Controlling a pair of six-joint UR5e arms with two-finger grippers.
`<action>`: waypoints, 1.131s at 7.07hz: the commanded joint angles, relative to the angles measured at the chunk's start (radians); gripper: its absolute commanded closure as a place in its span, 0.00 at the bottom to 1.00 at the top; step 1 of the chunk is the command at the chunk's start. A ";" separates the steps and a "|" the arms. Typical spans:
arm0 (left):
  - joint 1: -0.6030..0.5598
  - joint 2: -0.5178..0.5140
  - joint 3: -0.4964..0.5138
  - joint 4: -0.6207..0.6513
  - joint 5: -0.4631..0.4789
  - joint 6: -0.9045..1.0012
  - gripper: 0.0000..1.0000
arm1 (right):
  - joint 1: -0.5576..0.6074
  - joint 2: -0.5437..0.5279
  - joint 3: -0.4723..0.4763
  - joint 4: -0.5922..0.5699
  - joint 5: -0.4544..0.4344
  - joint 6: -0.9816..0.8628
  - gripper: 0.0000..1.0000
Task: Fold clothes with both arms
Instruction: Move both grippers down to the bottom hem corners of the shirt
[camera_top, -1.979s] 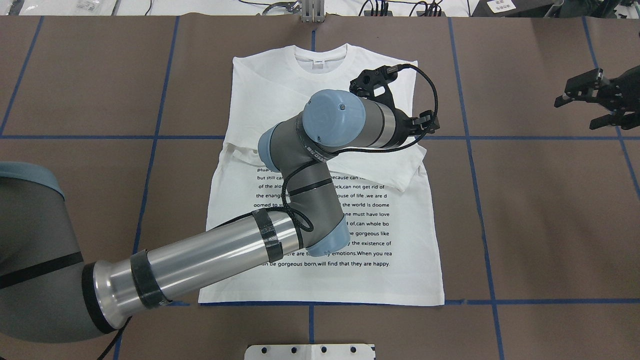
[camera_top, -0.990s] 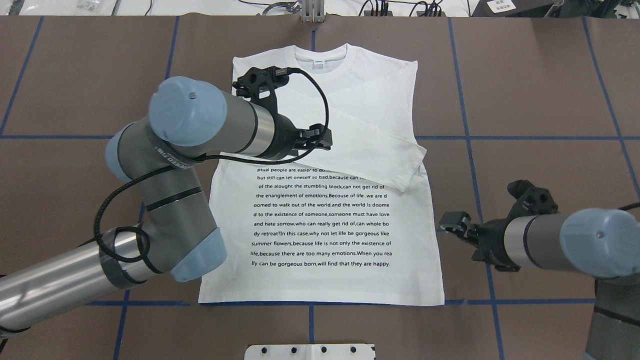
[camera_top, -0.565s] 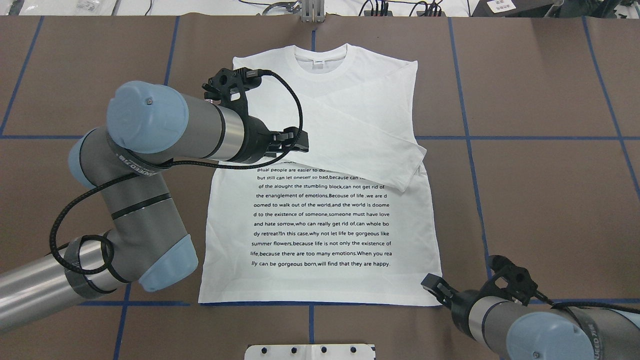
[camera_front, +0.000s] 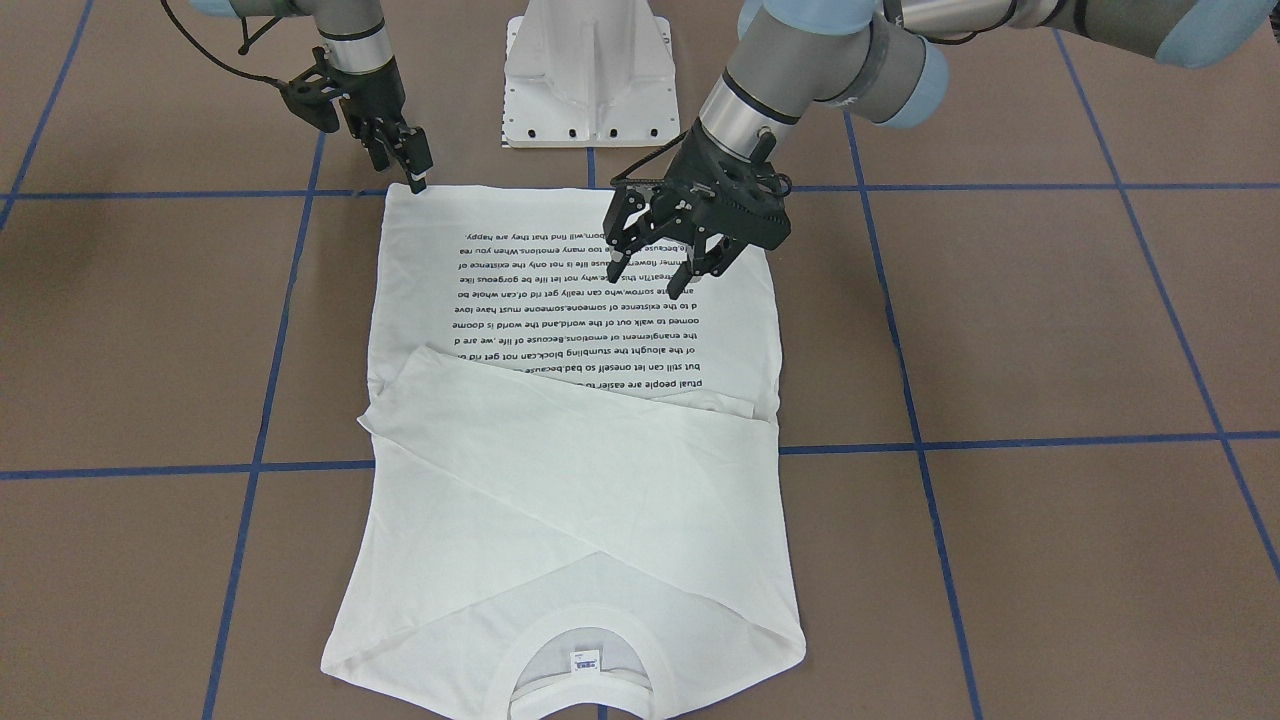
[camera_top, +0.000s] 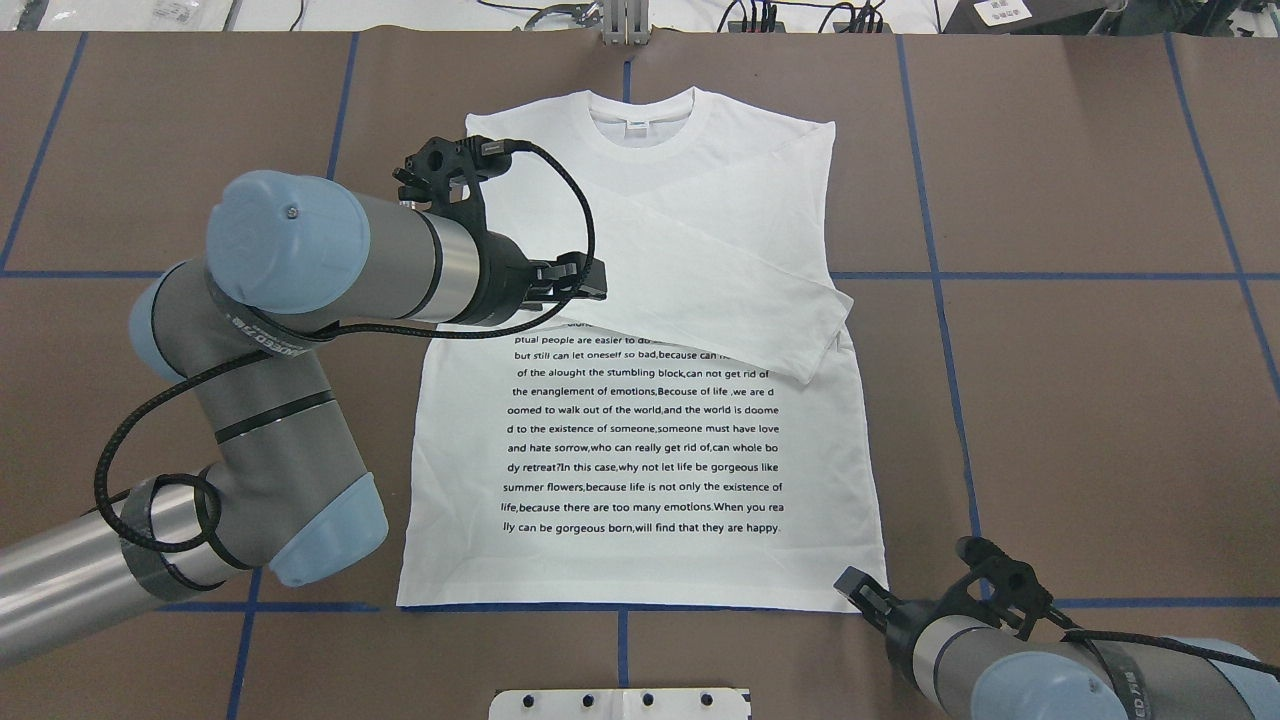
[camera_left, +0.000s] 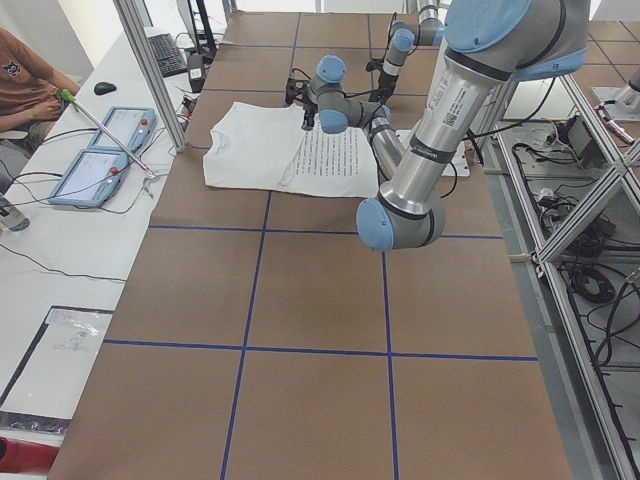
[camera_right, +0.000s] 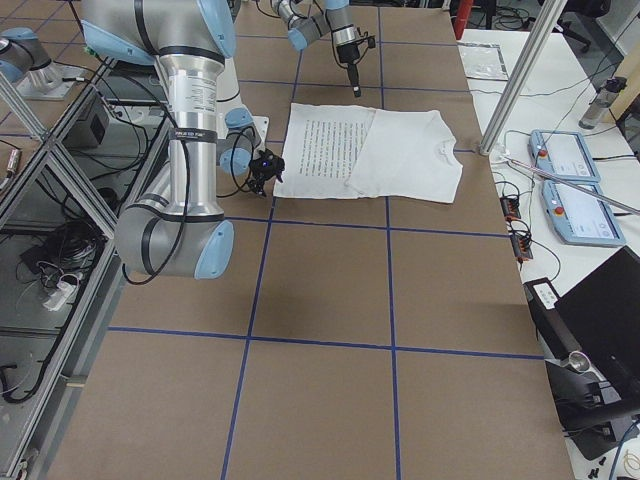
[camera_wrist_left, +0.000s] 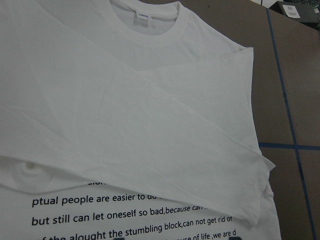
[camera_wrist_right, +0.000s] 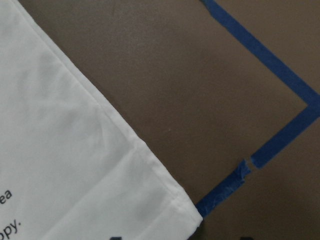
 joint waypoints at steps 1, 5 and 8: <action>0.000 0.005 -0.002 0.000 0.001 0.002 0.24 | 0.005 -0.004 -0.005 -0.002 -0.001 0.000 0.40; 0.000 0.025 -0.002 -0.002 0.001 0.002 0.24 | 0.008 -0.007 0.005 -0.002 -0.001 0.000 1.00; 0.015 0.084 -0.046 0.100 -0.081 -0.015 0.24 | 0.010 -0.007 0.031 -0.002 0.000 0.000 1.00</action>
